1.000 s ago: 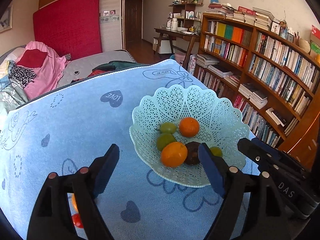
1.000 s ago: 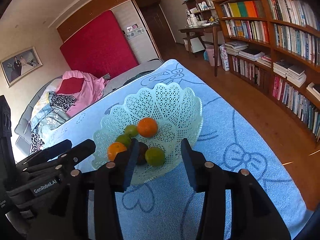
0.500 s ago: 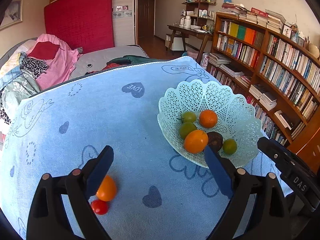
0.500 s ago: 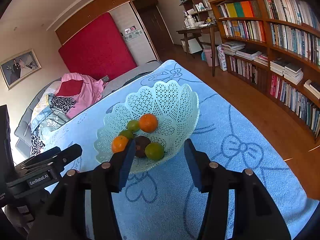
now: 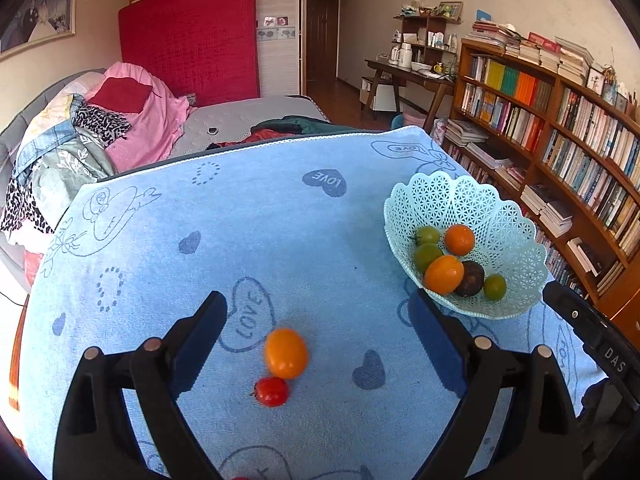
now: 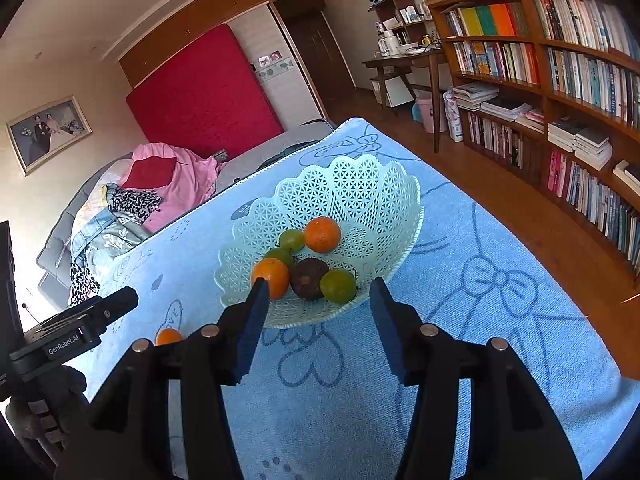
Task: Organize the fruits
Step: 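Withdraw both open grippers from the basket toward the remaining fruits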
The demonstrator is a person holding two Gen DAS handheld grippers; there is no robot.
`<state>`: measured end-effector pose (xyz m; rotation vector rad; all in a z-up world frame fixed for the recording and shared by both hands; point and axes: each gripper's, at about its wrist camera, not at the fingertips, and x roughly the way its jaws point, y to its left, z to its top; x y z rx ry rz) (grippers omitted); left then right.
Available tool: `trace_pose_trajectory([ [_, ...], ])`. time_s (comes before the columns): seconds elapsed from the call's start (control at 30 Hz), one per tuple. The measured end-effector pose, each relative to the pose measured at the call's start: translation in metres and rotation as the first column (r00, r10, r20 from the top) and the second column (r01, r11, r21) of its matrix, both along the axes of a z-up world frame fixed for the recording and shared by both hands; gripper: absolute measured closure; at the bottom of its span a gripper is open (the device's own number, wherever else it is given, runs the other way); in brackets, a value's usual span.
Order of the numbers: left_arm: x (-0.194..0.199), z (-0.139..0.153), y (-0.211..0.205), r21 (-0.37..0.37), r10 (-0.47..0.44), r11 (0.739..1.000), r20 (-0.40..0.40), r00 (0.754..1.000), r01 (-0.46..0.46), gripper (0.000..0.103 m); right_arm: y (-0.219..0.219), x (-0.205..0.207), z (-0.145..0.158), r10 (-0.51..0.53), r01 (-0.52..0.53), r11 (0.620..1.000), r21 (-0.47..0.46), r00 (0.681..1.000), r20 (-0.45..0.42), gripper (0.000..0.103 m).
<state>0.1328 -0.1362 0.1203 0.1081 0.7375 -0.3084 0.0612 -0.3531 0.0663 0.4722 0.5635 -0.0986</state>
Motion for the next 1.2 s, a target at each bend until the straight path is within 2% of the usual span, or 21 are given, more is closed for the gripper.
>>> trace_pose_trajectory([
  [0.7,-0.014,0.006,0.078,-0.033,0.128,0.991,-0.008,0.992,-0.128,0.012,0.042,-0.002,0.01,0.08,-0.081,0.996,-0.025,0.997,-0.007,0.049],
  [0.8,-0.019,0.003,0.085,-0.027,0.133,0.991,-0.016,0.991,-0.133,0.012,0.048,-0.002,0.009,0.096,-0.096,0.995,-0.026,0.995,-0.014,0.048],
  [0.9,-0.023,-0.002,0.092,-0.025,0.137,0.99,-0.025,0.99,-0.138,0.012,0.054,-0.002,0.008,0.111,-0.111,0.993,-0.025,0.994,-0.019,0.041],
  [1.2,-0.039,-0.024,0.11,0.012,0.148,0.989,-0.063,0.987,-0.148,0.012,0.082,0.0,-0.008,0.187,-0.189,0.982,-0.02,0.98,-0.069,0.041],
])
